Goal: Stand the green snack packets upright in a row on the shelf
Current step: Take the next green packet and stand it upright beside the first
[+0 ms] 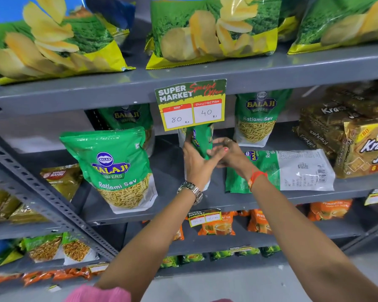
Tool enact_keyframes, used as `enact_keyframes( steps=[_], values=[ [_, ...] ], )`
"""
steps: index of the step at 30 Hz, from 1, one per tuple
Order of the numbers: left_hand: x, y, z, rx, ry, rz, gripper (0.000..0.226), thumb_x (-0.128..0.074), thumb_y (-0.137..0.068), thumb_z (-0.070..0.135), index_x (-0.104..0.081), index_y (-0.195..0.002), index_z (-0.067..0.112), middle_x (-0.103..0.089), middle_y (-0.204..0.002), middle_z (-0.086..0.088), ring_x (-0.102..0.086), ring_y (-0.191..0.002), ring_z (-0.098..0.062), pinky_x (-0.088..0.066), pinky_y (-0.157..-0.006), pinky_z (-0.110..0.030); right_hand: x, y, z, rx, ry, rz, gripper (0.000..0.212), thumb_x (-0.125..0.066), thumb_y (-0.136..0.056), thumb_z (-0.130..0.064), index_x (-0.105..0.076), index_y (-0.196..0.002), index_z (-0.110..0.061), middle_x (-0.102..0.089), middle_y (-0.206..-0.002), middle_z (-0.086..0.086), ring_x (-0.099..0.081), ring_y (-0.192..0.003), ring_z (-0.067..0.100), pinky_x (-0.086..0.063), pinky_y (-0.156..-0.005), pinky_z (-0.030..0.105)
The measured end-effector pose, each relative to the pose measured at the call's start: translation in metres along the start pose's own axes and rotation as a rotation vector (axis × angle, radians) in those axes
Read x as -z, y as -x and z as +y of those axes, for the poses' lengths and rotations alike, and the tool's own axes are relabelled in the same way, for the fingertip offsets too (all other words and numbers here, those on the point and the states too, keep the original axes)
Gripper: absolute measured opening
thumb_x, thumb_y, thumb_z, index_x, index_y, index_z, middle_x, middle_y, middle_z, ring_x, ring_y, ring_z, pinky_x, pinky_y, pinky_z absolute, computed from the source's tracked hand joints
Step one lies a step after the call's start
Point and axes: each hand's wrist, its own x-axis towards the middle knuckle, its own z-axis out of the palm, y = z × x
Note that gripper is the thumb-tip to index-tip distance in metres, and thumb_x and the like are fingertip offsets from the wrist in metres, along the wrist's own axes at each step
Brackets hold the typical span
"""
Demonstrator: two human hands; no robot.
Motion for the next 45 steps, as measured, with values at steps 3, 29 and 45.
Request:
enact_keyframes(
  steps=[3,29,45],
  values=[
    [0.003,-0.008,-0.003,0.024,0.070,0.015,0.060,-0.065,-0.082,0.026,-0.039,-0.134,0.015,-0.055,-0.132,-0.009,-0.055,-0.117,-0.024,-0.046,-0.101,-0.042,0.003,-0.001,0.002,0.020,-0.007,0.046,0.030,-0.071,-0.078,-0.016,-0.050,-0.099,-0.021,-0.055,-0.092,0.004,-0.062,-0.056,0.001,-0.053,-0.046,0.016],
    [0.027,-0.088,-0.027,0.327,0.534,0.384,0.026,-0.046,-0.094,0.017,-0.053,-0.118,0.009,-0.053,-0.135,-0.015,-0.051,-0.102,-0.017,-0.043,-0.075,-0.025,0.012,-0.053,-0.001,0.101,-0.209,0.208,0.013,-0.070,-0.075,-0.037,-0.060,-0.077,-0.030,-0.067,-0.085,-0.015,-0.062,-0.087,-0.001,-0.046,-0.087,0.028],
    [0.033,-0.050,-0.038,0.465,0.448,0.197,0.060,-0.058,-0.088,0.026,-0.035,-0.140,0.007,-0.045,-0.143,-0.012,-0.050,-0.123,-0.022,-0.045,-0.098,-0.034,-0.009,-0.015,-0.001,-0.048,-0.149,0.097,0.107,-0.050,-0.058,-0.081,-0.028,-0.145,-0.022,-0.035,-0.152,-0.001,-0.034,-0.138,0.017,-0.024,-0.116,0.042]
  ],
)
